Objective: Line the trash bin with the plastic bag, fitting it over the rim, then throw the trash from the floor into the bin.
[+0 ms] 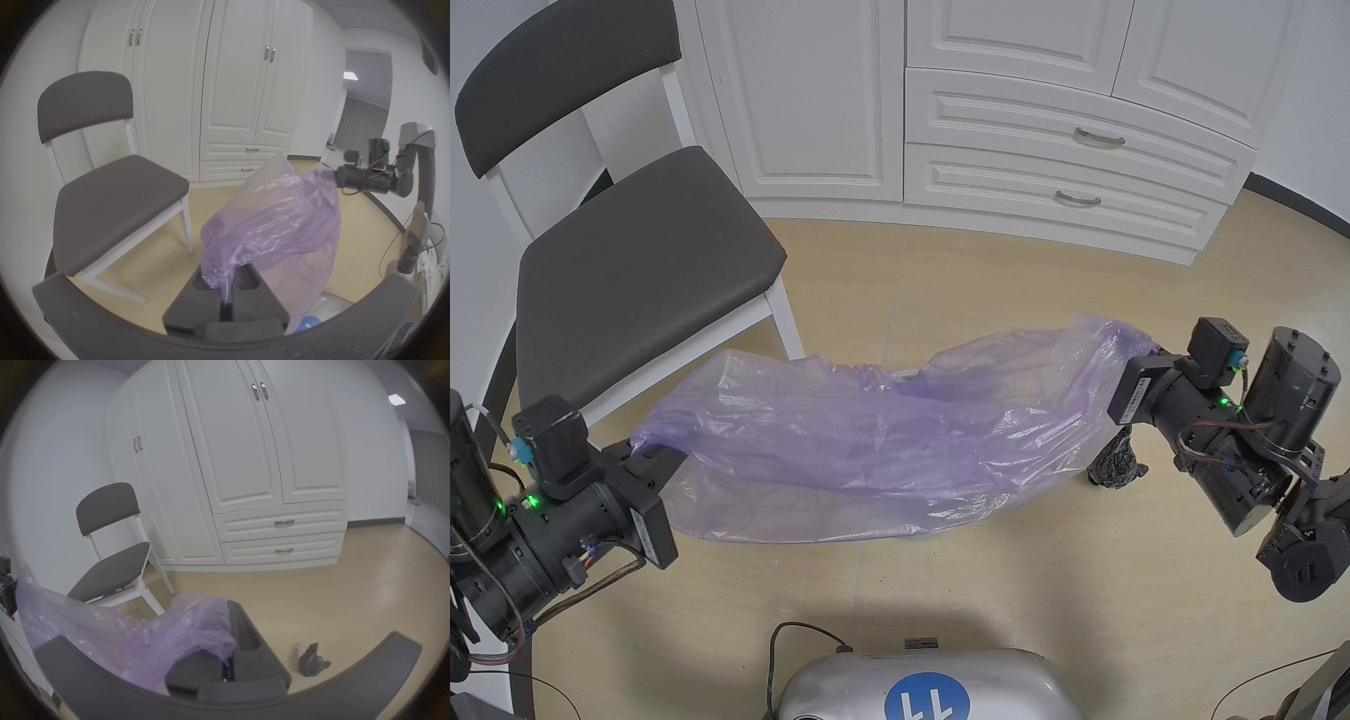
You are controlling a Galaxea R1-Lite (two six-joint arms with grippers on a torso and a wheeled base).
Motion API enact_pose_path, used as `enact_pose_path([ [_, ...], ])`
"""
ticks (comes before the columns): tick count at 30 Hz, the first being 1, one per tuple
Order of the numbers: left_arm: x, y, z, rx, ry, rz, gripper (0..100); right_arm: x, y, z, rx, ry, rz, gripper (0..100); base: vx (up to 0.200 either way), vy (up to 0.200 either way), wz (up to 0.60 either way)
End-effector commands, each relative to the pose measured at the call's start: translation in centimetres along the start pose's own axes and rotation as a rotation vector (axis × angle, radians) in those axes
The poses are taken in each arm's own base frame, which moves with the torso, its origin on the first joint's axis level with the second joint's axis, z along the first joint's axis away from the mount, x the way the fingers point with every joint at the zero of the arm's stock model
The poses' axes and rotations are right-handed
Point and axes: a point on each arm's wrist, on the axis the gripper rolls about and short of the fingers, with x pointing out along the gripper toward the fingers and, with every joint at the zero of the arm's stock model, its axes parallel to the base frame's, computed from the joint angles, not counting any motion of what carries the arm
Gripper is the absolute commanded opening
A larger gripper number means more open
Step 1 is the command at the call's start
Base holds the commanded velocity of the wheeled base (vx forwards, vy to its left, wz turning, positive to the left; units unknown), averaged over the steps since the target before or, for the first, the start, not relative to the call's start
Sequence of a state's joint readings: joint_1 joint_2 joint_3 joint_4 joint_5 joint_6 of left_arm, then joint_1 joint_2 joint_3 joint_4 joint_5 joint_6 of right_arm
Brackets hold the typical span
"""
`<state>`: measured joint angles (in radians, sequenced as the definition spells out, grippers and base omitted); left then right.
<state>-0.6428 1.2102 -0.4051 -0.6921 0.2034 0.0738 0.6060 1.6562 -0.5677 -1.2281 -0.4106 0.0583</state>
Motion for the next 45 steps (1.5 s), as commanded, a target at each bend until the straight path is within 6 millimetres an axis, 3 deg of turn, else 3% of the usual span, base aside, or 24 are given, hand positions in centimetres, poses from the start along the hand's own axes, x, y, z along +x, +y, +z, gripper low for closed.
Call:
enact_pose_path([
  [1, 2.4, 0.3, -1.4, -0.012, 0.095, 0.037, 0, -2.3, -1.1, 1.3, -0.063, -0.03, -0.007, 0, 0.0, 0.0, 0.0],
  [15, 5.4, 2.2, -3.3, -0.011, 0.152, 0.145, 0, -4.6, -2.3, -1.0, -0.293, 0.07, -0.065, 0, 0.0, 0.0, 0.0],
  [27, 5.6, 3.1, -3.6, 0.006, 0.169, 0.187, 0, -6.4, -3.0, -2.4, -0.427, 0.137, -0.049, 0, 0.0, 0.0, 0.0],
  [45, 5.8, 3.9, -3.7, 0.005, 0.175, 0.219, 0, -8.2, -3.8, -3.0, -0.534, 0.171, -0.037, 0, 0.0, 0.0, 0.0],
])
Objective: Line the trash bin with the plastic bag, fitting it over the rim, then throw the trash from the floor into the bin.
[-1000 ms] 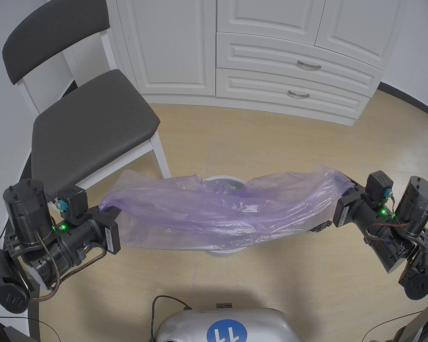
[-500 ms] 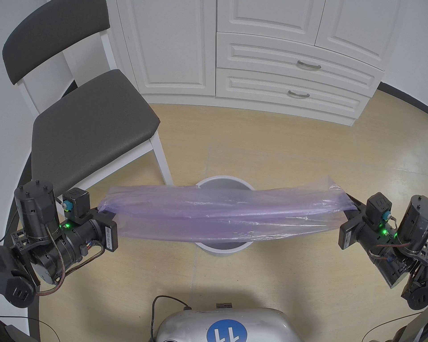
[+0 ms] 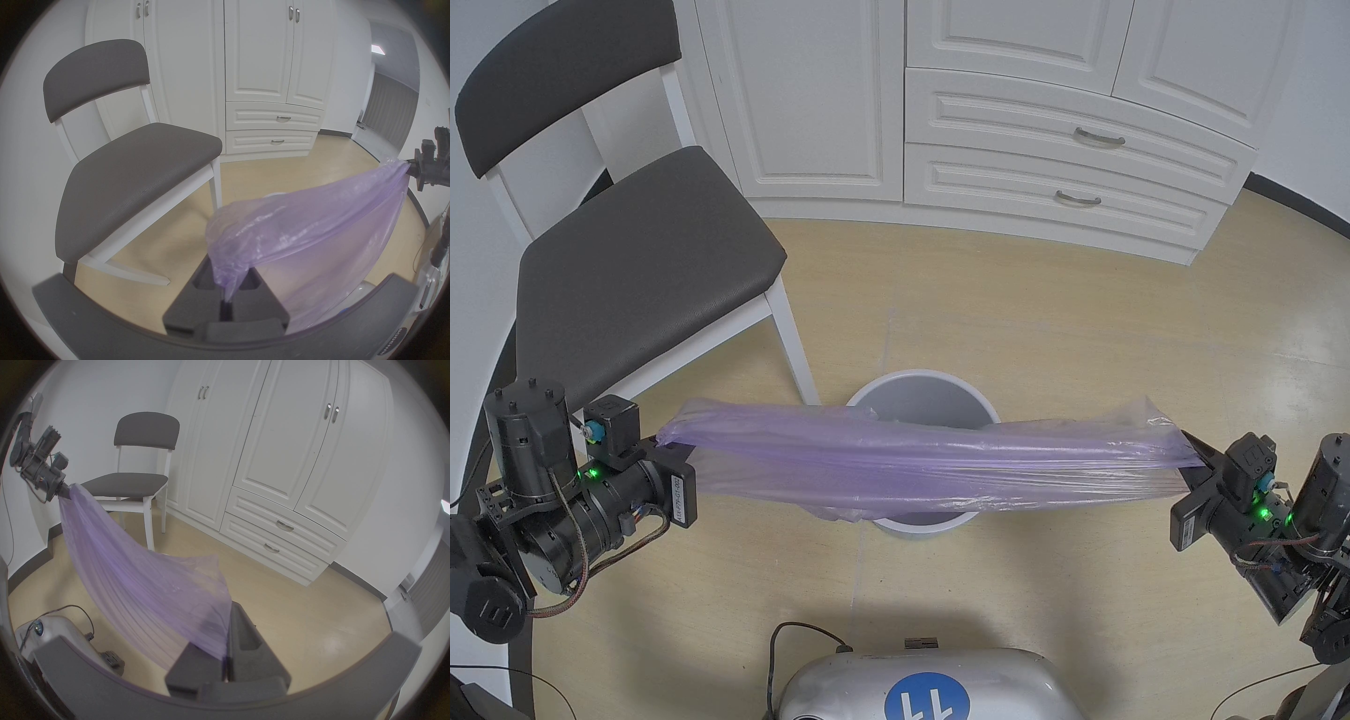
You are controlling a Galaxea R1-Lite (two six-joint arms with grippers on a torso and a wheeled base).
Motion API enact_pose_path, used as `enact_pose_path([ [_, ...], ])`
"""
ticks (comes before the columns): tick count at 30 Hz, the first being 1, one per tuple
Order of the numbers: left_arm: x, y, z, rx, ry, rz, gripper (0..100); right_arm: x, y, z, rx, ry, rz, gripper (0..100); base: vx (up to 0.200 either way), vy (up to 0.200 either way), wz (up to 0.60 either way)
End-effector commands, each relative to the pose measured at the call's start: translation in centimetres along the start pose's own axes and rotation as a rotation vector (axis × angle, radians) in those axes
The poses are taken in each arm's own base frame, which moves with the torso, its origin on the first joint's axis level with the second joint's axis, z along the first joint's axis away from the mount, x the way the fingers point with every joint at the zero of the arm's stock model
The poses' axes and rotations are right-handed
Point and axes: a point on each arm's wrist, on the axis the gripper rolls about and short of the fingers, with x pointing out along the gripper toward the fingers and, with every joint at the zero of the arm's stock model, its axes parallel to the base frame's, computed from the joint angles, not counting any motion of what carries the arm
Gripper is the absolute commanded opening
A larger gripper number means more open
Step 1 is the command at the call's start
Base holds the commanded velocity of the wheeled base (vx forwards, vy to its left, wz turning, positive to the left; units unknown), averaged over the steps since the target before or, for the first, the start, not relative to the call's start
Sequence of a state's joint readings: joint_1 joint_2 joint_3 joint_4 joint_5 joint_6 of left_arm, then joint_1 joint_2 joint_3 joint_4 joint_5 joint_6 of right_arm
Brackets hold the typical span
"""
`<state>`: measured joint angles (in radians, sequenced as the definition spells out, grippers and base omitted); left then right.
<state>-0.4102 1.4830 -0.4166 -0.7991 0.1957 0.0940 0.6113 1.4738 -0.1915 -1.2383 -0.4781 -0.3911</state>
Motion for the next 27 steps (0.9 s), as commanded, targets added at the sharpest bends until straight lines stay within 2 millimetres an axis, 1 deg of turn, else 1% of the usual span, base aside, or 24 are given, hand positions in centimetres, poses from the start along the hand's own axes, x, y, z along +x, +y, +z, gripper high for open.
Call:
enact_pose_path([
  [1, 0.0, 0.2, 0.1, -0.003, -0.002, 0.01, 0, -0.4, -0.2, 0.0, -0.006, -0.006, -0.002, 0, 0.0, 0.0, 0.0],
  [12, 0.0, 0.1, 0.1, -0.003, -0.004, 0.009, 0, -0.6, -0.1, -0.3, -0.013, 0.001, 0.017, 0, 0.0, 0.0, 0.0],
  [18, -0.1, 0.0, 0.3, -0.006, -0.051, 0.008, 0, -0.9, -0.1, -0.4, -0.03, 0.002, 0.021, 0, 0.0, 0.0, 0.0],
  [26, 0.2, -0.3, -0.1, -0.002, -0.037, -0.003, 0, -1.4, -0.4, 0.0, -0.028, -0.023, 0.024, 0, 0.0, 0.0, 0.0],
  [27, 0.2, -0.3, -0.1, -0.005, -0.045, -0.003, 0, -1.7, -0.1, 0.2, -0.032, -0.037, 0.044, 0, 0.0, 0.0, 0.0],
])
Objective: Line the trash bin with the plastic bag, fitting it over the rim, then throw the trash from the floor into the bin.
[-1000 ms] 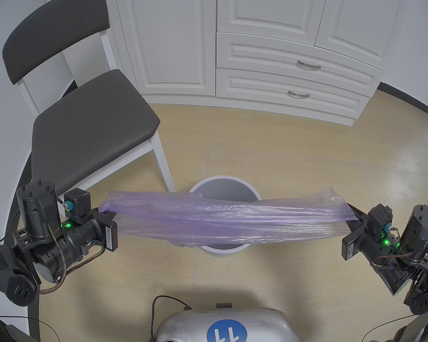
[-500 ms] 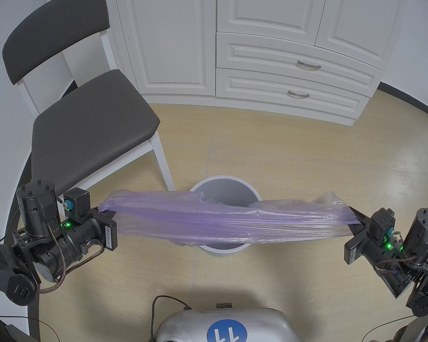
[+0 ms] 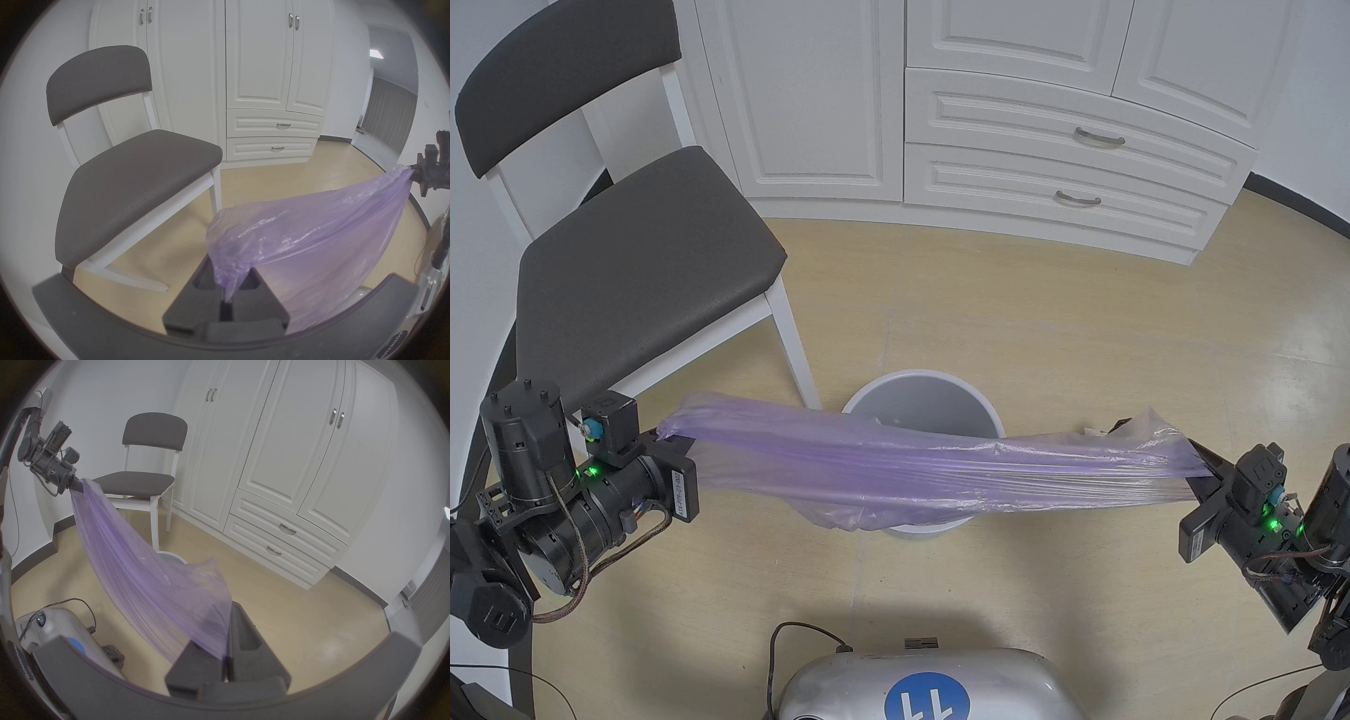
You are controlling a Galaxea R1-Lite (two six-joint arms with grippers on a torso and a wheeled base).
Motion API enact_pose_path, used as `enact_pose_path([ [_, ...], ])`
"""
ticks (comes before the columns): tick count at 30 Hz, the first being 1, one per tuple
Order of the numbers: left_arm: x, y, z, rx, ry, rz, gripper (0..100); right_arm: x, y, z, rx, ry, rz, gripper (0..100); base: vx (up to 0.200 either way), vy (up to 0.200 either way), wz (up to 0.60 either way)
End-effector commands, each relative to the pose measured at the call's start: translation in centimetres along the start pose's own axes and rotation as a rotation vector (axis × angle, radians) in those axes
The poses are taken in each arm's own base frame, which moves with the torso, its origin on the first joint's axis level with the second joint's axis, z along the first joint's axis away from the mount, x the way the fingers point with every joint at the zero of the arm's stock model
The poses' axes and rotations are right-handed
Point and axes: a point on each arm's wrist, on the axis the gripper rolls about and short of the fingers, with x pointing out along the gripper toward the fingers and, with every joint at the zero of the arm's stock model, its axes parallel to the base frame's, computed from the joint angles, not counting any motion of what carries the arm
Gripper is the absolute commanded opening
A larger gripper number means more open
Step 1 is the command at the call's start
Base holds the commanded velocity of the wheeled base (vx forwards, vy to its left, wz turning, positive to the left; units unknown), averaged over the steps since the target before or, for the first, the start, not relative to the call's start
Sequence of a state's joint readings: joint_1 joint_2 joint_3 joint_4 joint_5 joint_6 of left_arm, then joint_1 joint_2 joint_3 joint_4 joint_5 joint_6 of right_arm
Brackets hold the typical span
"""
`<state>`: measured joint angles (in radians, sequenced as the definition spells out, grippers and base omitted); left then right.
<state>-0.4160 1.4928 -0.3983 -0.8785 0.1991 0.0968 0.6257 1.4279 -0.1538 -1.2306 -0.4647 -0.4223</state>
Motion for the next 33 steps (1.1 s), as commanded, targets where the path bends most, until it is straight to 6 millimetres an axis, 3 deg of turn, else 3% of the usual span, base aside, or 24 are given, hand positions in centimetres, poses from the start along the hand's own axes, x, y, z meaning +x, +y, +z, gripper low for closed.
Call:
enact_pose_path([
  [1, 0.2, -0.2, -0.2, -0.001, -0.002, -0.004, 0, -0.6, 0.3, 0.5, -0.001, -0.031, 0.03, 0, 0.0, 0.0, 0.0],
  [11, -0.1, -0.8, 0.1, -0.003, -0.057, -0.027, 0, -1.6, 0.7, 0.4, -0.011, -0.046, 0.073, 0, 0.0, 0.0, 0.0],
  [33, -0.1, -0.6, 1.3, -0.034, -0.133, -0.016, 0, -1.3, 1.0, 0.3, -0.008, -0.04, 0.073, 0, 0.0, 0.0, 0.0],
])
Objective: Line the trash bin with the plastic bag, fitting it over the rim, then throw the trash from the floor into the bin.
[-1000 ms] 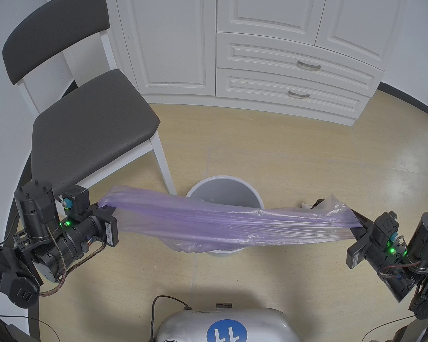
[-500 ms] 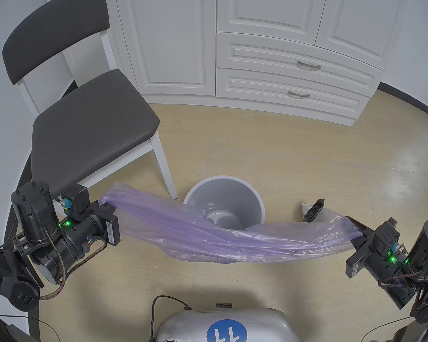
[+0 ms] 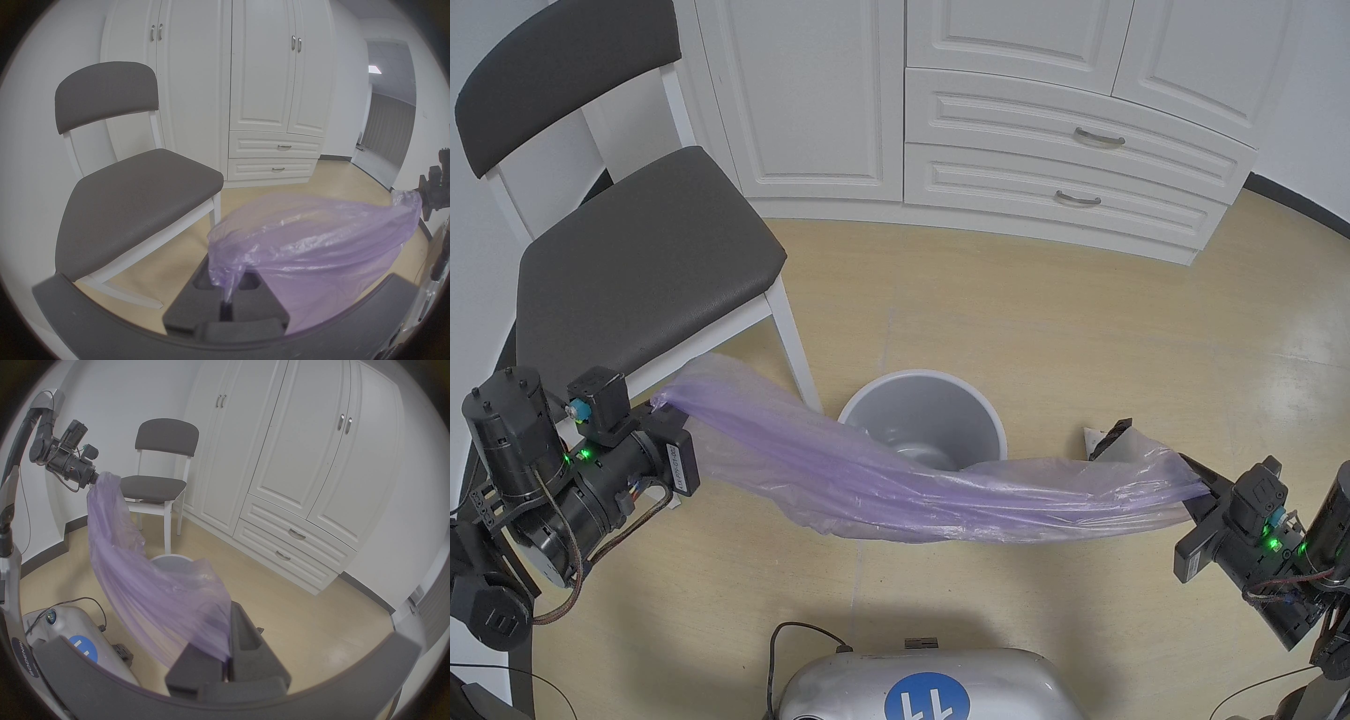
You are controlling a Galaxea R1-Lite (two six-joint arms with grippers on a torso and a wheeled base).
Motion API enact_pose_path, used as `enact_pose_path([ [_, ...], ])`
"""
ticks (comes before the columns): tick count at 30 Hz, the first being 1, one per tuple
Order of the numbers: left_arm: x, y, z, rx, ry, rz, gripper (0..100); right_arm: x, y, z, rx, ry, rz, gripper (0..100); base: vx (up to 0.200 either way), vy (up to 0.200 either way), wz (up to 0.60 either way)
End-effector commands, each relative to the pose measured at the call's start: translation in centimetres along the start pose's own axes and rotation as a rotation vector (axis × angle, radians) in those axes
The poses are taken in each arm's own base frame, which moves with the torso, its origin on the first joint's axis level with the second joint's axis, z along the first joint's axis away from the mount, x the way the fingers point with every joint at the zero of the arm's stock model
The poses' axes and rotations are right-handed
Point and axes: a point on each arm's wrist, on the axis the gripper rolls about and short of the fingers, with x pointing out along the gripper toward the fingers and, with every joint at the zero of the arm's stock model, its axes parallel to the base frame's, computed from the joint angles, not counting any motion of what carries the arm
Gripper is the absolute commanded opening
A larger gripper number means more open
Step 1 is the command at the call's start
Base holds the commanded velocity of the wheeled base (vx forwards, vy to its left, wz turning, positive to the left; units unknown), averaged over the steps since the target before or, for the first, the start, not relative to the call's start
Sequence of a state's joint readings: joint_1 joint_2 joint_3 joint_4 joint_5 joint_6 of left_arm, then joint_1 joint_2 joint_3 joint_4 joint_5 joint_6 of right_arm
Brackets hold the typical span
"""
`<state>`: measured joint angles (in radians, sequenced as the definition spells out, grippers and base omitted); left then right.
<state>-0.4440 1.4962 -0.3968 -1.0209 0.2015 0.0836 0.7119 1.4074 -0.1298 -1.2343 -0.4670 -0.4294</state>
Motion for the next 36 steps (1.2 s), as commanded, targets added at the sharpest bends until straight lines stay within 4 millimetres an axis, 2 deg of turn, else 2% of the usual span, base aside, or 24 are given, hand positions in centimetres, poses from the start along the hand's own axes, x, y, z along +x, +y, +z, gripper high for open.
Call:
enact_pose_path([
  [1, 0.1, -0.2, -0.1, 0.002, 0.005, -0.006, 0, 0.0, -0.1, 0.1, 0.002, -0.002, -0.006, 0, 0.0, 0.0, 0.0],
  [9, 0.3, -0.1, 0.4, -0.013, -0.037, -0.001, 0, -0.1, -0.6, 0.4, 0.016, -0.019, -0.037, 0, 0.0, 0.0, 0.0],
  [16, -0.2, -2.0, 1.1, -0.03, -0.135, -0.08, 0, -0.4, 0.2, 1.2, 0.03, -0.064, 0.02, 0, 0.0, 0.0, 0.0],
  [19, -0.8, -2.4, 0.7, -0.017, -0.131, -0.093, 0, -0.9, 0.0, 0.8, 0.015, -0.051, 0.008, 0, 0.0, 0.0, 0.0],
  [23, -0.9, -2.0, 0.4, -0.006, -0.115, -0.076, 0, -1.3, -0.8, 0.3, -0.022, -0.03, -0.027, 0, 0.0, 0.0, 0.0],
  [31, -0.2, -0.2, -0.1, 0.045, -0.089, 0.014, 0, -0.6, -1.6, -0.8, -0.06, 0.043, -0.087, 0, 0.0, 0.0, 0.0],
  [36, -0.3, 0.2, -0.4, 0.061, -0.075, 0.028, 0, -0.5, -1.3, -1.7, -0.087, 0.095, -0.06, 0, 0.0, 0.0, 0.0],
])
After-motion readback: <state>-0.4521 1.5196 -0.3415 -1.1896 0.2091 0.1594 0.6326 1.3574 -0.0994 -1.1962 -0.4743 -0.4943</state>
